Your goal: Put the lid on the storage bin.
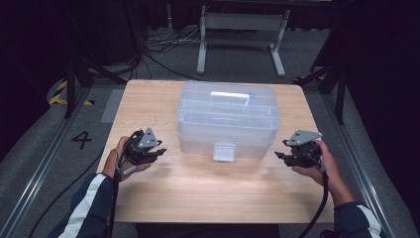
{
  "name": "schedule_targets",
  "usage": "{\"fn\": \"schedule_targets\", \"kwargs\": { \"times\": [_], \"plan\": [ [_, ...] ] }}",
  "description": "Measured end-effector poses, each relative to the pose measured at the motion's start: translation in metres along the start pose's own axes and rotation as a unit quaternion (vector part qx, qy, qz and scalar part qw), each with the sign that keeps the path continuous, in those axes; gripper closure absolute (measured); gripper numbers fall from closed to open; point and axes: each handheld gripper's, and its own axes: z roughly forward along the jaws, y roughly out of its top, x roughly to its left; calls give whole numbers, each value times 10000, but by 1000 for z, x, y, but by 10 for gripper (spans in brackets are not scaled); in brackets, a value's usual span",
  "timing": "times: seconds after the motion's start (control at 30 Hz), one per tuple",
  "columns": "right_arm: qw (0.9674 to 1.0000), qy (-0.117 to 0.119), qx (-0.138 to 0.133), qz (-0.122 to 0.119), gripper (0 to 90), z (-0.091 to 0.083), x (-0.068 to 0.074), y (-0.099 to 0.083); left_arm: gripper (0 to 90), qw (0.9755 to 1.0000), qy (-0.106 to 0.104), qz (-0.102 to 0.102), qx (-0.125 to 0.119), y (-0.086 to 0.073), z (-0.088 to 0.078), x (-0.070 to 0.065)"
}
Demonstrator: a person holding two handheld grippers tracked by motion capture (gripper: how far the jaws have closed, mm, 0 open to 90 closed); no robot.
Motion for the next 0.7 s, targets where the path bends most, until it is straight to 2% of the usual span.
{"fn": "schedule_targets", "kwargs": {
  "times": [0.13, 0.43, 0.7],
  "plan": [
    [9999, 25, 68, -92, 466, 1, 3, -7, 593, 10000, 0, -11, 53, -7, -2, -2],
    [9998, 126, -86, -151, 396, 1, 3, -23, 487, 9997, -10, 63, 257, -20, -2, -8],
    [9999, 98, -68, -2, 361, 1, 0, -39, 341, 9994, 124, -119, 305, -35, -6, -10]
  ]
}}
